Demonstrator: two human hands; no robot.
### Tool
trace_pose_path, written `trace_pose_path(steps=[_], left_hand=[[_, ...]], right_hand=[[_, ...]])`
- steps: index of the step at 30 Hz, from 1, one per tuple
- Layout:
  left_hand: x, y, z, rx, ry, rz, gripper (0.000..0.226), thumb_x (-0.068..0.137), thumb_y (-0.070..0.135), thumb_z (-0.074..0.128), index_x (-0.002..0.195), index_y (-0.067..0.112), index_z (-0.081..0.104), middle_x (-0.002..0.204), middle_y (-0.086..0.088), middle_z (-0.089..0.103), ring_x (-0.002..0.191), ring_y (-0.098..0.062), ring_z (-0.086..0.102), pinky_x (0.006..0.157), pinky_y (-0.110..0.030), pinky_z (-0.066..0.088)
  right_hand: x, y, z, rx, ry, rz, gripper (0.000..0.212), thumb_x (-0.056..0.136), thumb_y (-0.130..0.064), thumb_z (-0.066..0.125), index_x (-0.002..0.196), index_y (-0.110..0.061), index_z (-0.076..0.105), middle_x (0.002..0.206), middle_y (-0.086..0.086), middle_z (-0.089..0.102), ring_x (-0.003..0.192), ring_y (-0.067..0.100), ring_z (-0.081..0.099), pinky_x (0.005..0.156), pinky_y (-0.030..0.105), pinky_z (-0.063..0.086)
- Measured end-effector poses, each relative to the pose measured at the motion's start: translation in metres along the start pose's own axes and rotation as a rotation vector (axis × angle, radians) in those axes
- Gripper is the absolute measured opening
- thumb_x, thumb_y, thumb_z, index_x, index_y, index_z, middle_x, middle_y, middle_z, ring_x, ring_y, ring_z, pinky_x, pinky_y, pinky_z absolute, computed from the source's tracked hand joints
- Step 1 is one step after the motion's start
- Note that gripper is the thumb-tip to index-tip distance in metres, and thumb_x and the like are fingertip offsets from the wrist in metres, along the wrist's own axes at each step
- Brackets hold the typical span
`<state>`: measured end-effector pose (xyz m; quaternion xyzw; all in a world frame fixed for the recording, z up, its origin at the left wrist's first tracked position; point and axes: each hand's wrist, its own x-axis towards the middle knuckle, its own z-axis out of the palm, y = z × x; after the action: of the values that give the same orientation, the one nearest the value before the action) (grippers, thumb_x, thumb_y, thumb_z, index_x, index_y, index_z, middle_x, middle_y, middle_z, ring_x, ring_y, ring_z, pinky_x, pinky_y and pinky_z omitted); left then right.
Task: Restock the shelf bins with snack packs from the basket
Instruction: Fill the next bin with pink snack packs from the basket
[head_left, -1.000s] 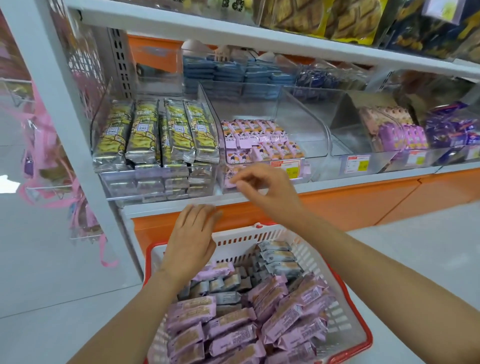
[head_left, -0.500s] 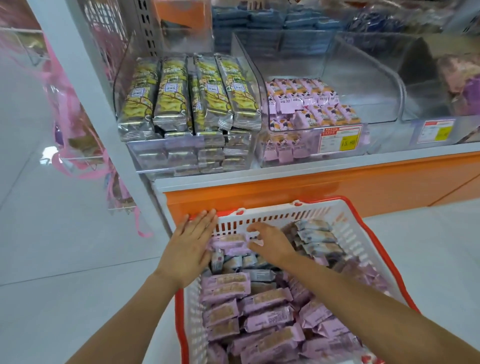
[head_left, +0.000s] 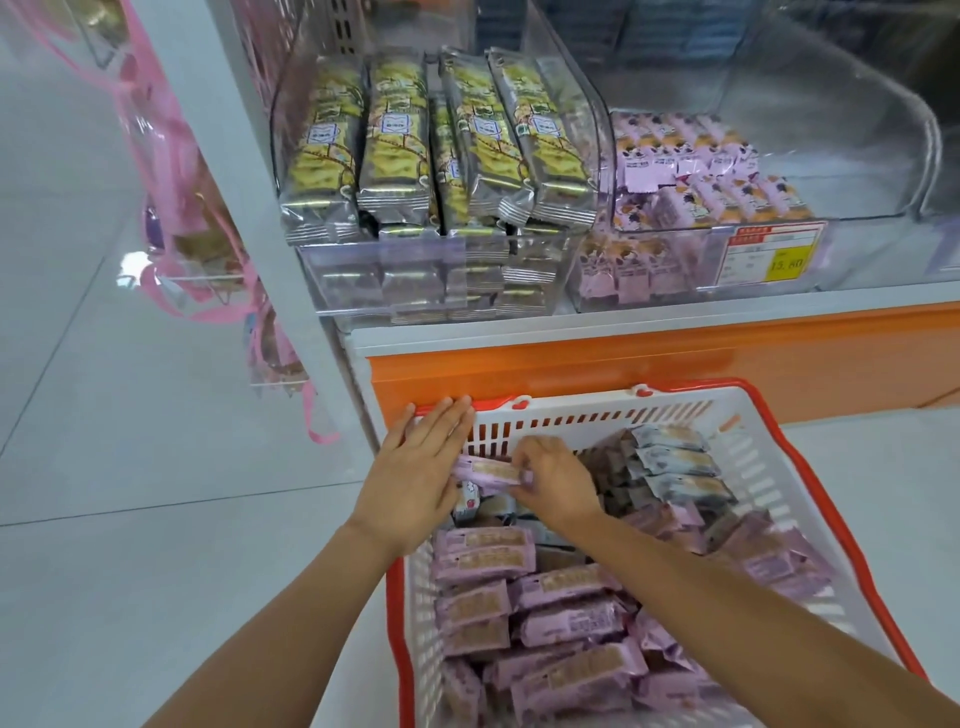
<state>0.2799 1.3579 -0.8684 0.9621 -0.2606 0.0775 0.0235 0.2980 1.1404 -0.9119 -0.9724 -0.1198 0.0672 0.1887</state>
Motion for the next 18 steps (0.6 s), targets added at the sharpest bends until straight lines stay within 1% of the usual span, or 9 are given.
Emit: trace_pose_path(steps=[3, 5, 7, 8, 10, 12, 14, 16, 18], left_hand=[[0.0, 0.001, 0.0, -0.002, -0.009, -0.015, 0.075, 0.087, 0.03, 0.064, 0.153, 0.01, 0.032, 0.159, -0.007, 0.031, 0.147, -0.024, 0.029, 0.118, -0.049, 0.017], [0.001, 0.003, -0.002, -0.015, -0.007, -0.015, 0.073, 0.086, 0.028, 0.067, 0.151, 0.009, 0.038, 0.157, -0.009, 0.036, 0.144, -0.027, 0.035, 0.119, -0.05, 0.025], [0.006, 0.006, -0.006, -0.081, 0.03, -0.015, 0.062, 0.089, 0.026, 0.065, 0.145, 0.01, 0.046, 0.152, -0.01, 0.044, 0.139, -0.029, 0.043, 0.116, -0.048, 0.031], [0.01, 0.01, -0.012, -0.141, 0.05, -0.015, 0.055, 0.091, 0.026, 0.059, 0.143, 0.011, 0.049, 0.149, -0.009, 0.047, 0.135, -0.028, 0.046, 0.112, -0.048, 0.034], [0.021, 0.022, -0.025, -0.31, 0.073, -0.03, 0.048, 0.096, 0.027, 0.05, 0.142, 0.016, 0.05, 0.144, -0.005, 0.051, 0.128, -0.025, 0.047, 0.105, -0.044, 0.039], [0.035, 0.037, -0.04, -0.549, 0.031, -0.07, 0.047, 0.1, 0.027, 0.054, 0.146, 0.019, 0.046, 0.139, -0.002, 0.053, 0.124, -0.022, 0.045, 0.101, -0.033, 0.036], [0.048, 0.052, -0.053, -0.755, -0.006, -0.104, 0.047, 0.1, 0.031, 0.055, 0.145, 0.022, 0.046, 0.127, 0.0, 0.057, 0.114, -0.018, 0.048, 0.092, -0.029, 0.038], [0.059, 0.067, -0.069, -0.899, 0.013, -0.115, 0.039, 0.099, 0.031, 0.056, 0.138, 0.024, 0.054, 0.114, 0.006, 0.059, 0.104, -0.014, 0.053, 0.086, -0.031, 0.045], [0.068, 0.078, -0.083, -1.062, 0.045, -0.147, 0.03, 0.1, 0.029, 0.055, 0.129, 0.023, 0.059, 0.111, 0.007, 0.062, 0.1, -0.01, 0.058, 0.083, -0.03, 0.048]], right_hand=[[-0.003, 0.0, -0.011, 0.011, -0.004, -0.024, 0.024, 0.081, -0.023, 0.072, 0.099, -0.016, 0.057, 0.097, -0.001, 0.062, 0.095, 0.018, 0.052, 0.068, 0.029, 0.043], [-0.006, 0.001, -0.028, 0.133, 0.042, -0.062, 0.021, 0.079, -0.016, 0.071, 0.098, -0.014, 0.06, 0.092, -0.004, 0.061, 0.091, 0.017, 0.051, 0.072, 0.028, 0.043], [-0.009, 0.0, -0.05, 0.25, 0.085, -0.068, 0.021, 0.08, -0.015, 0.071, 0.098, -0.013, 0.061, 0.088, -0.01, 0.056, 0.089, 0.014, 0.048, 0.074, 0.019, 0.04], [-0.012, 0.0, -0.062, 0.296, 0.098, -0.066, 0.021, 0.081, -0.015, 0.07, 0.1, -0.014, 0.061, 0.087, -0.013, 0.053, 0.088, 0.012, 0.047, 0.073, 0.014, 0.038], [-0.018, -0.003, -0.086, 0.39, 0.113, -0.063, 0.022, 0.082, -0.016, 0.07, 0.101, -0.018, 0.058, 0.09, -0.012, 0.055, 0.086, 0.009, 0.049, 0.072, 0.013, 0.038], [-0.026, -0.008, -0.112, 0.479, 0.133, -0.077, 0.024, 0.083, -0.015, 0.071, 0.101, -0.02, 0.056, 0.092, -0.004, 0.059, 0.083, 0.008, 0.052, 0.071, 0.014, 0.041], [-0.034, -0.013, -0.137, 0.571, 0.165, -0.098, 0.027, 0.084, -0.013, 0.071, 0.105, -0.019, 0.055, 0.092, 0.0, 0.061, 0.08, 0.014, 0.055, 0.071, 0.022, 0.045], [-0.042, -0.017, -0.161, 0.659, 0.221, -0.105, 0.032, 0.085, -0.015, 0.073, 0.11, -0.019, 0.054, 0.094, 0.002, 0.062, 0.082, 0.021, 0.058, 0.073, 0.029, 0.048], [-0.049, -0.018, -0.18, 0.742, 0.271, -0.11, 0.042, 0.084, -0.018, 0.076, 0.118, -0.016, 0.051, 0.099, 0.004, 0.064, 0.086, 0.024, 0.061, 0.076, 0.032, 0.051]])
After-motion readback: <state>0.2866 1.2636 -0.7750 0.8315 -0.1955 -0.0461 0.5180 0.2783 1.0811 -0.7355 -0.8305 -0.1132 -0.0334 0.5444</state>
